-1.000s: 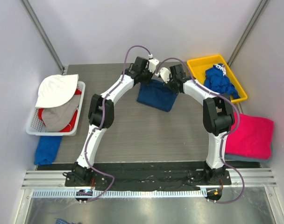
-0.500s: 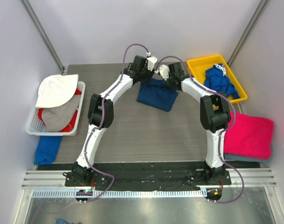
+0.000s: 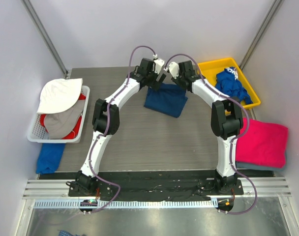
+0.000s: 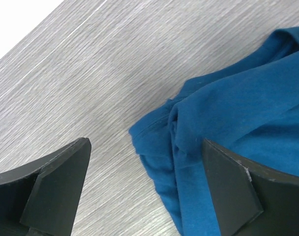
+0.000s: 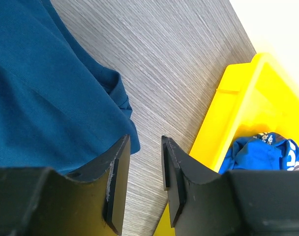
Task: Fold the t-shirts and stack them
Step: Fold the long partially folded tshirt into a neat square
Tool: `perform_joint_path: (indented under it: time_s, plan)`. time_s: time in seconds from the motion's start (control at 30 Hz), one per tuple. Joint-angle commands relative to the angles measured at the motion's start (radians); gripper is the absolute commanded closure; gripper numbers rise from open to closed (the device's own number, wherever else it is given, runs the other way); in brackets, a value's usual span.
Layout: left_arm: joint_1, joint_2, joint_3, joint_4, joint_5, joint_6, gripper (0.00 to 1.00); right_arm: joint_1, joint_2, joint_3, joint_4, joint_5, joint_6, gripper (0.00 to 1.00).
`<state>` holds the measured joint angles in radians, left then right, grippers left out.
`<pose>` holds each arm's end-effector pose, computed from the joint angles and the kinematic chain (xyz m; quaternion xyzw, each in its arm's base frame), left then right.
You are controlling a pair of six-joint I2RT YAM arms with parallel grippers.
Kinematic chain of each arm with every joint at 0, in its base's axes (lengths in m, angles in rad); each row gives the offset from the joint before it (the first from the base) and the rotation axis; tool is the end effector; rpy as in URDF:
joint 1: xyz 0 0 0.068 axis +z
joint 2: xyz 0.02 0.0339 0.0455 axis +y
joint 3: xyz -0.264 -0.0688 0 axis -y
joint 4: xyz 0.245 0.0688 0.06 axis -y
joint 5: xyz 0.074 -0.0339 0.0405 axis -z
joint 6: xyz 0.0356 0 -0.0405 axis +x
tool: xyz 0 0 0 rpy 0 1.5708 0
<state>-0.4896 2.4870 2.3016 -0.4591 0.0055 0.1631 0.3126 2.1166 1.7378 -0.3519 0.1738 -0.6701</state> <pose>0.5020 -0.2677 0.2222 0.2880 0.8470 -0.0750 0.4404 0.4663 0.1442 0.2315 -0.3980 0.8187 -0.1502 0.3857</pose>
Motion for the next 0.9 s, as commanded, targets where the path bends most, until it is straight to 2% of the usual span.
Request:
perform_joint_path:
  time_s: [0.0, 0.33, 0.6, 0.87]
  plan:
    - [0.006, -0.100, 0.005, 0.059, -0.050, -0.007, 0.00, -0.004, -0.038, 0.016, 0.007, -0.011, 0.033, 0.61]
    - [0.005, -0.151, -0.007, 0.040, -0.013, -0.024, 0.00, 0.002, -0.118, -0.103, 0.037, -0.051, 0.061, 0.61]
    - [-0.001, -0.102, 0.002, 0.043, -0.009, -0.019, 0.00, 0.000, -0.090, -0.089, 0.048, -0.043, 0.055, 0.61]
    - [-0.004, -0.004, 0.073, 0.045, -0.009, -0.004, 0.00, 0.002, -0.015, -0.035, 0.062, -0.014, 0.040, 0.61]
